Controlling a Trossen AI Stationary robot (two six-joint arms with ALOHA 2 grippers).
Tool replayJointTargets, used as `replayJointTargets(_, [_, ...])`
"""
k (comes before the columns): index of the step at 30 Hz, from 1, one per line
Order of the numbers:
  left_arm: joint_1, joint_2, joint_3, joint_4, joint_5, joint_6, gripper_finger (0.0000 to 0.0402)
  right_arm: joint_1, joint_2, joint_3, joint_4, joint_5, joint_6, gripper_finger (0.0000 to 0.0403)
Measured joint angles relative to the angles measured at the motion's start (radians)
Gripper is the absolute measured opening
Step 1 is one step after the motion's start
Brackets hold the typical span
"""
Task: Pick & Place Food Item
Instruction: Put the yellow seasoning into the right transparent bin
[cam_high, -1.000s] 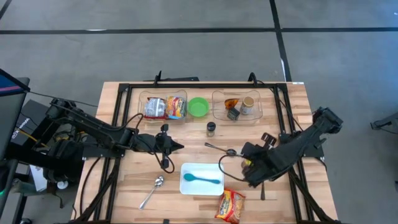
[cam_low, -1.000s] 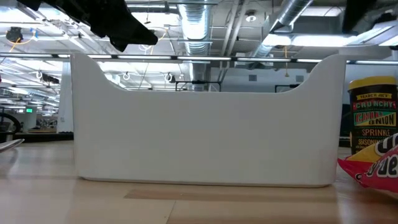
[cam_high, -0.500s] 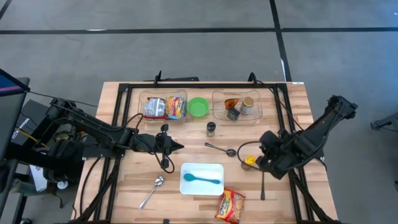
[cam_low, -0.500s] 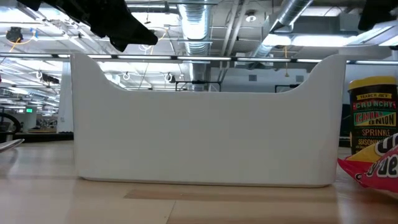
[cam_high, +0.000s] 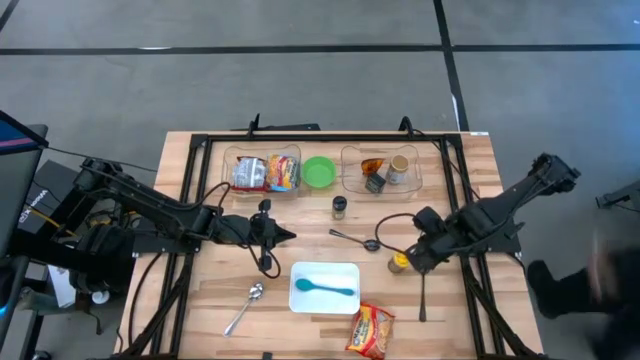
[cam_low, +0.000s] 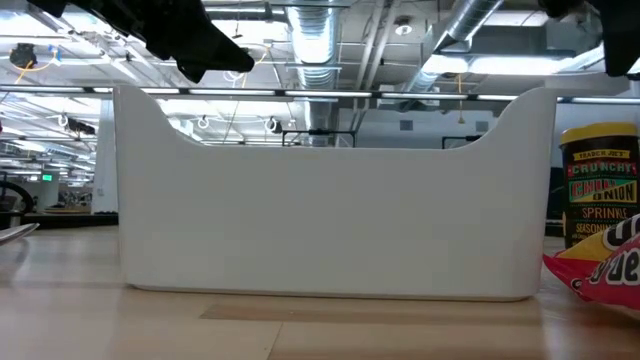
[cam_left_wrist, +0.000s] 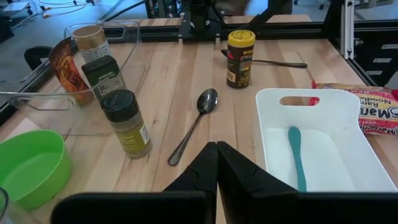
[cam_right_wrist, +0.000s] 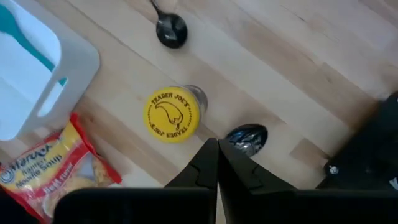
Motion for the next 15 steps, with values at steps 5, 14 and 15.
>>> replayJointTargets(5, [0.0,0.0,0.0,0.0,0.0,0.0,0.0004,-0.034,0.031,0.0,0.005,-0.031,-0.018,0.0])
replayJointTargets(14, [0.0,0.0,0.0,0.0,0.0,0.0,0.0004,-0.059,0.035,0.0,0.13,-0.046,-0.101,0.0008])
replayJointTargets(15, [0.0,0.0,0.0,0.0,0.0,0.0,0.0004,-0.059,0.035,0.0,0.14,-0.046,-0.114,0.0015])
